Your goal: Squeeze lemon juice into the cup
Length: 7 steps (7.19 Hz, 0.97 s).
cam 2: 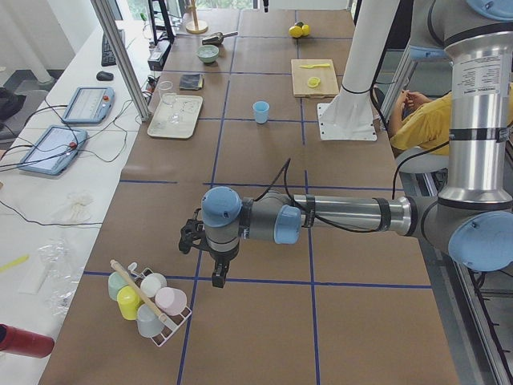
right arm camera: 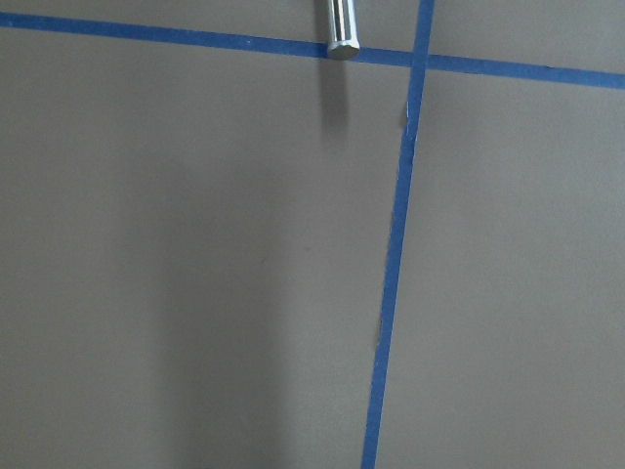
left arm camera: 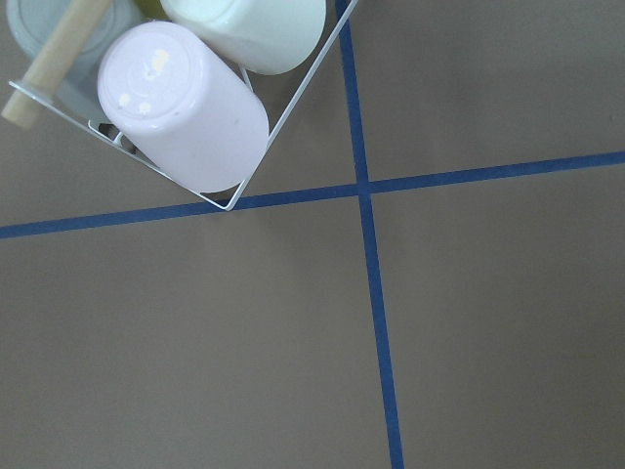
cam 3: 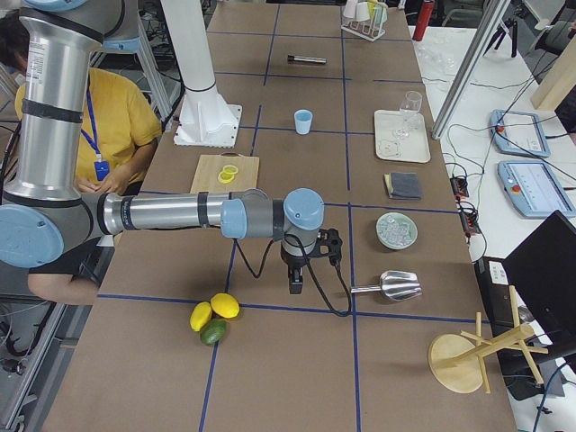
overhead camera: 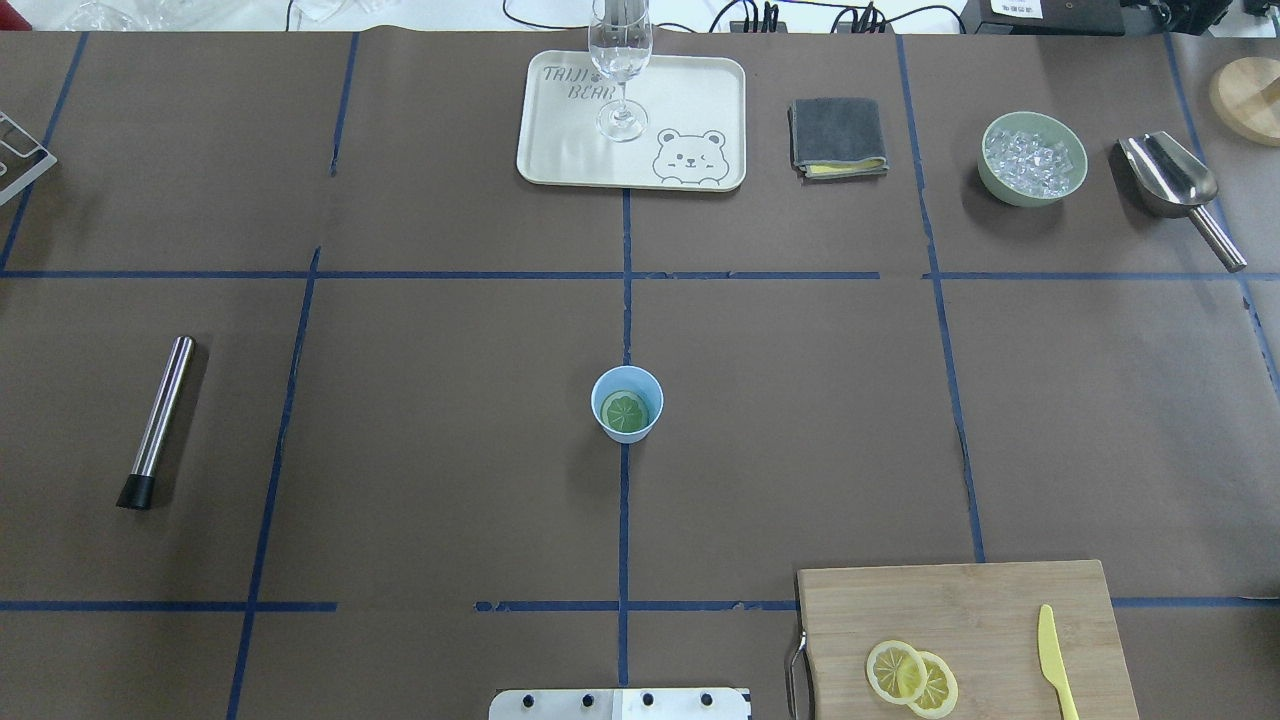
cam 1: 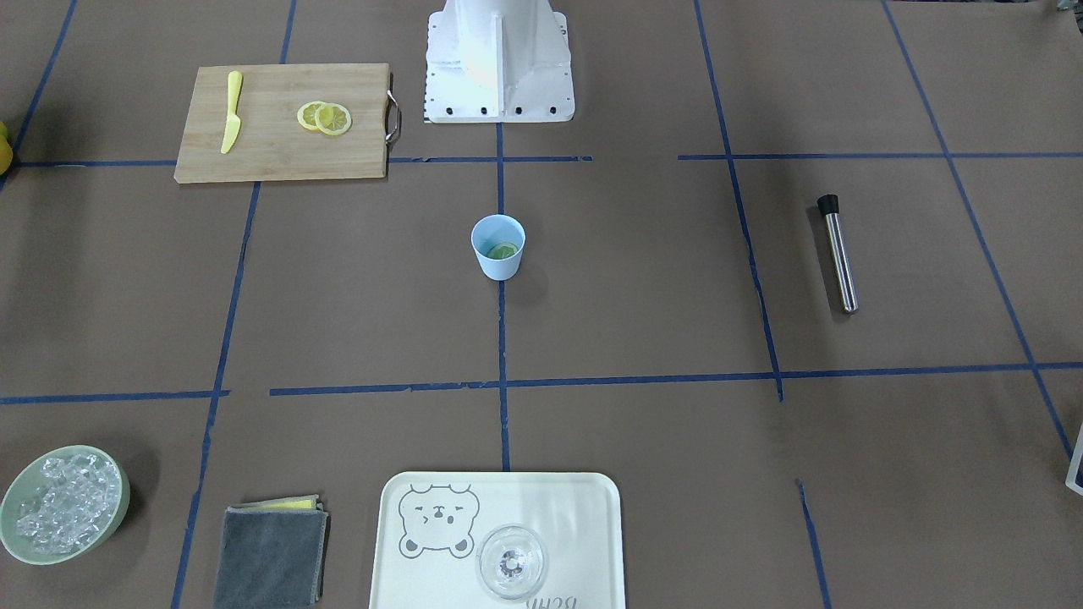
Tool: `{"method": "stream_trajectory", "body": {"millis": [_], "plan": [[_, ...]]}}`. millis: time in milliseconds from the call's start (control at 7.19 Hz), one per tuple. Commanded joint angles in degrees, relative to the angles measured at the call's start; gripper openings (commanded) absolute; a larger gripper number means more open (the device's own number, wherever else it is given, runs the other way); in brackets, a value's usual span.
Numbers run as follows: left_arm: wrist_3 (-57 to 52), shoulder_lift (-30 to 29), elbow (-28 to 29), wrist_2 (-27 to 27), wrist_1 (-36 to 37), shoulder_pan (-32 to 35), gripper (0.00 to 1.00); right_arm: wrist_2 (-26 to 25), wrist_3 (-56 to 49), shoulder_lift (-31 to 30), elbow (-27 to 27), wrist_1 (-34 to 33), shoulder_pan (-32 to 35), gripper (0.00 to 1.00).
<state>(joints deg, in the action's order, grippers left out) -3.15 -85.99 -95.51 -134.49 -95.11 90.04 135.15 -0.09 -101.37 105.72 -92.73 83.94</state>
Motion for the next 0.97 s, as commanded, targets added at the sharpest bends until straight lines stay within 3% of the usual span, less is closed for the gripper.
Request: {"method": "stream_trajectory", "body": {"millis": [0,835], "plan": [[1.13,0.04,-0.11,0.1,-0.51,-0.75,1.0,0.03,0.0,-0.15,0.01,0.01,0.09,1.0],[1.22,-0.49,-0.82,0.1,-2.36,-1.54,1.0,0.03,0.0,-0.06,0.19,0.53,0.09,1.0]]}}
